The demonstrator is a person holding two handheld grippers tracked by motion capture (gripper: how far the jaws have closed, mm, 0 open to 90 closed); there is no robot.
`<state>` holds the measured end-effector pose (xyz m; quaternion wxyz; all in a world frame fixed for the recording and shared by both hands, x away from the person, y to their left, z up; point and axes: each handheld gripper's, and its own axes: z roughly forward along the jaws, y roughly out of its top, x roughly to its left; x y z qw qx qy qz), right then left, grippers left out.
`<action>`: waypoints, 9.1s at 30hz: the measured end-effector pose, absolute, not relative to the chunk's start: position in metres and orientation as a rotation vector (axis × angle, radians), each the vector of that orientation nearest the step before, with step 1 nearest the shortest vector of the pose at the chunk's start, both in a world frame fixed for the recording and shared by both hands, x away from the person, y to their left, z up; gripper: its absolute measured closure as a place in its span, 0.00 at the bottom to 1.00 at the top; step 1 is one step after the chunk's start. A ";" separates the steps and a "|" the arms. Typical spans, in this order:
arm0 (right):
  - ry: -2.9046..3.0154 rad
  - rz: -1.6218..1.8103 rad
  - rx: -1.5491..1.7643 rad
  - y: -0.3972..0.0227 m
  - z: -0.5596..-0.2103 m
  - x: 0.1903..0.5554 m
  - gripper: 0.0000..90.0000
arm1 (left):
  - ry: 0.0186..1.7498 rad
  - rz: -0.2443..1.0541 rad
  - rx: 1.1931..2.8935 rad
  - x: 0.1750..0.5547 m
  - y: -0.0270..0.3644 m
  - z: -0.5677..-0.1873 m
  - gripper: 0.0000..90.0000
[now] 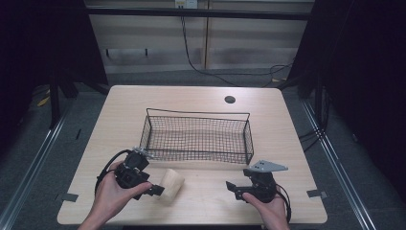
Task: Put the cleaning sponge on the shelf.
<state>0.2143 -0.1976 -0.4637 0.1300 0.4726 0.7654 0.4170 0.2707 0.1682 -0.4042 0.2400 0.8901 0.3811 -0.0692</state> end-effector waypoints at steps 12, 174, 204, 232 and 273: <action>2.236 1.203 1.370 -0.197 -0.464 0.215 0.20 | 1.102 -0.191 2.469 0.281 0.155 -0.407 0.27; 2.254 1.191 1.379 -0.196 -0.466 0.215 0.20 | 1.207 -0.195 2.358 0.350 0.172 -0.327 0.35; 2.260 1.193 1.379 -0.196 -0.466 0.215 0.20 | 1.470 -0.158 2.295 0.392 0.151 -0.336 0.34; 2.276 1.191 1.369 -0.195 -0.467 0.215 0.21 | 1.629 -0.184 2.233 0.406 0.144 -0.372 0.34; 2.287 1.197 1.370 -0.194 -0.467 0.215 0.22 | 1.751 -0.224 2.262 0.415 0.143 -0.413 0.34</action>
